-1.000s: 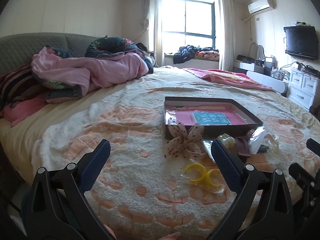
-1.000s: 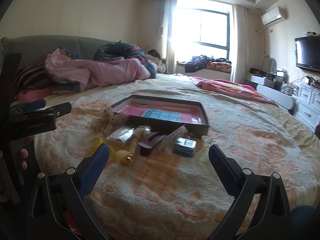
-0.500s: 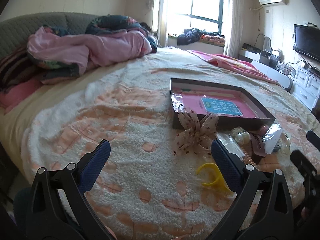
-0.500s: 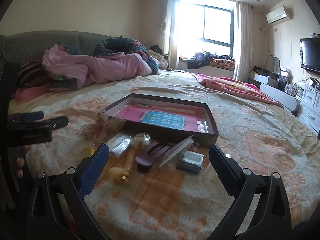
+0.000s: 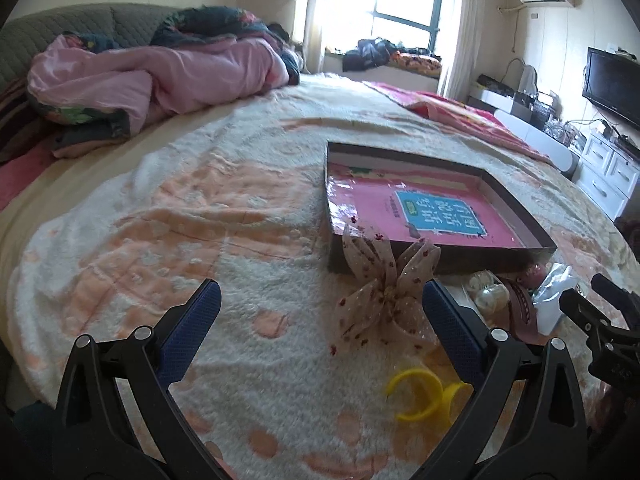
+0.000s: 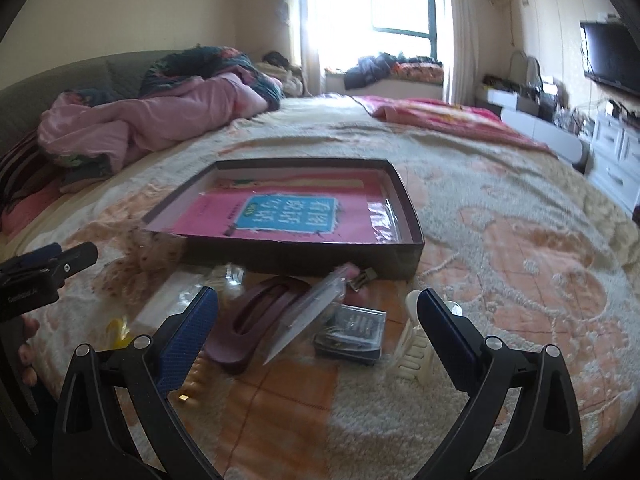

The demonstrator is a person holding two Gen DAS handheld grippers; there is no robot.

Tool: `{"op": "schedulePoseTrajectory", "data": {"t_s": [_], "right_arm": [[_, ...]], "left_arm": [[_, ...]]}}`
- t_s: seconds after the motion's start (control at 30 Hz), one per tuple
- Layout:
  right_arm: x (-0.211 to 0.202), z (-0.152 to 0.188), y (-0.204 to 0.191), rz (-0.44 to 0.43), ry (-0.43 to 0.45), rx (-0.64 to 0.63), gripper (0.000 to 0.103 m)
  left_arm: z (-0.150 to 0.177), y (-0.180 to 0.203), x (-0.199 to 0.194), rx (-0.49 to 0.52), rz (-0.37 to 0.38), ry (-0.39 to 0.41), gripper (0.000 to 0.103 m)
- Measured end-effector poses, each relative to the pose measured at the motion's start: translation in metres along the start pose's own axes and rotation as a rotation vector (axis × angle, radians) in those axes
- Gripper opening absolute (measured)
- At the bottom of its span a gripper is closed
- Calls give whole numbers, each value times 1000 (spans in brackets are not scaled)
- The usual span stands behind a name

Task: Organize jewelry
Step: 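Grasp the dotted hair bow with the left tool while the right tool grasps the clear earring packet, then carry the bow into the tray and open the left tool while the right tool drops the earring packet there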

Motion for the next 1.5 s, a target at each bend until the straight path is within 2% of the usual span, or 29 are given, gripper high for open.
{"op": "schedulePoseTrajectory", "data": {"t_s": [0.07,0.13,0.3,0.37,0.47,0.53,0.67,0.83,1.2,1.5], "right_arm": [[7,-1,2,-5,-23,19,85],[14,-1,3,-7,-46,26,78],[24,3,-3,-33,-79,40,57],[25,4,-6,-45,-84,41,44],[25,6,-5,-41,-81,36,33],[25,6,-2,-32,-74,40,22],[22,6,4,-56,-70,53,21],[14,3,4,-74,-52,48,19],[-7,-14,20,-106,9,89,16],[-19,-44,52,-78,78,132,15]], "left_arm": [[0,2,7,6,10,-17,92],[2,6,16,14,33,-38,92],[9,15,31,6,113,-81,80],[11,16,35,-1,144,-89,70],[12,17,38,-9,179,-93,57],[13,19,41,-11,198,-98,48],[18,25,43,-13,235,-116,26],[16,31,36,14,225,-94,7],[-16,45,-2,46,239,38,6],[-41,64,-1,73,257,68,6]]}}
Point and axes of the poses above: each gripper's, at about its wrist camera, not at the fingertips, and x roughly the way its jaws point, y to its right, z to its underside, the point moved 9 cm from there along x, roughly the way its jaws point, and after that the axes turned 4 degrees about x, right-handed, at the moved point
